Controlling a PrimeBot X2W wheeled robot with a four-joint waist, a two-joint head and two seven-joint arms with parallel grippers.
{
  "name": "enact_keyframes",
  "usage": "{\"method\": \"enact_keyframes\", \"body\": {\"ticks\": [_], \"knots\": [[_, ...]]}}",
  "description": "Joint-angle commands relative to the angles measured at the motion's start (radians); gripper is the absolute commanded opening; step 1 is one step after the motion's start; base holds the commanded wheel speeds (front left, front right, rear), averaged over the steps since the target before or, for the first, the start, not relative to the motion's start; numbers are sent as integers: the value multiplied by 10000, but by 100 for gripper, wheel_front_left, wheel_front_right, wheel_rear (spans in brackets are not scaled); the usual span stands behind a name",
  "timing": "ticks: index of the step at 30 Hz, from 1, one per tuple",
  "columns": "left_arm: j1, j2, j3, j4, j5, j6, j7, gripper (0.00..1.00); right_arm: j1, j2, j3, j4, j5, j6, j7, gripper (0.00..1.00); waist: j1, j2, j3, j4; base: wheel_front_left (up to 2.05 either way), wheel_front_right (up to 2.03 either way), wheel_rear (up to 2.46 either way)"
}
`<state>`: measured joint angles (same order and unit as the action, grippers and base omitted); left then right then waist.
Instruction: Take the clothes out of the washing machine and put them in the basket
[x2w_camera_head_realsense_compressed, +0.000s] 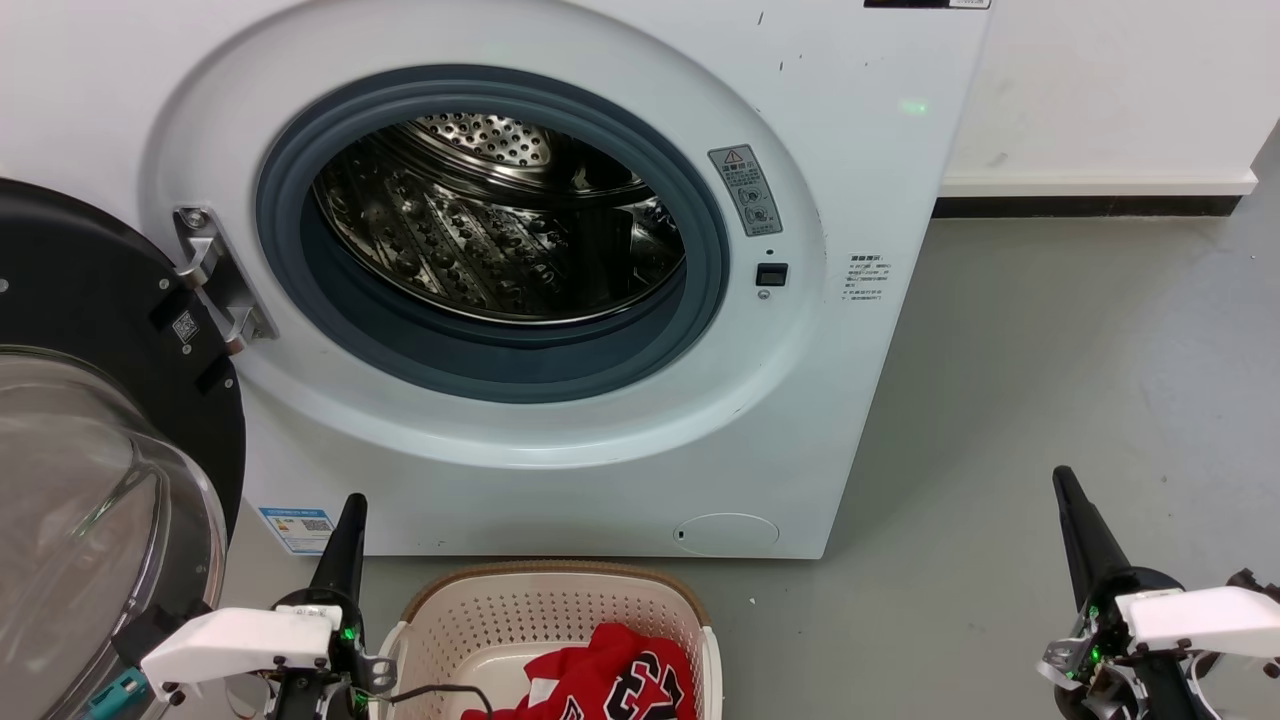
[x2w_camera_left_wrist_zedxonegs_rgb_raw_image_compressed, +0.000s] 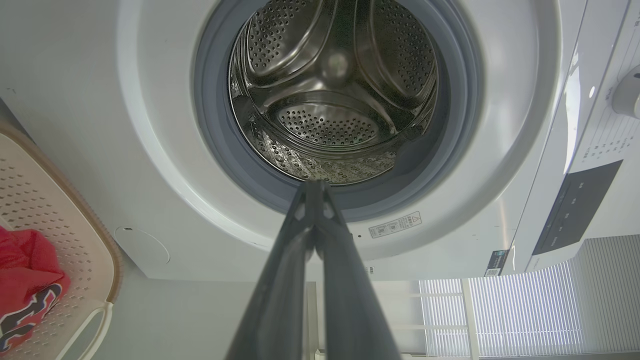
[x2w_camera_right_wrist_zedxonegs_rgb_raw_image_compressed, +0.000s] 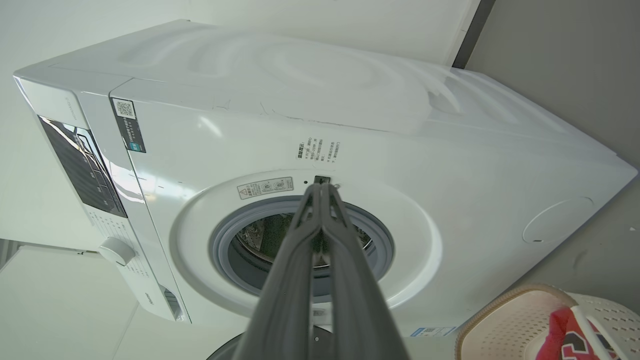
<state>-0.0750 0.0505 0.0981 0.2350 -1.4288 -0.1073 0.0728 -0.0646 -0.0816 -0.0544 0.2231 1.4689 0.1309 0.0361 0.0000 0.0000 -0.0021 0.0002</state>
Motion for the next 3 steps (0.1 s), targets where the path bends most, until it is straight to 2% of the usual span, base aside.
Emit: {"method": "enact_keyframes", "body": {"ticks": [1,3], "knots": [[-214,-1,33,6,-260,-83,72,0,-286,2,-48,6,272,-2,86,0,0,0,4,0,0,0,0],[-209,-1,50,20,-422,-101,118,0,-277,8,-70,32,422,-2,112,0,0,0,9,0,0,0,0]]}}
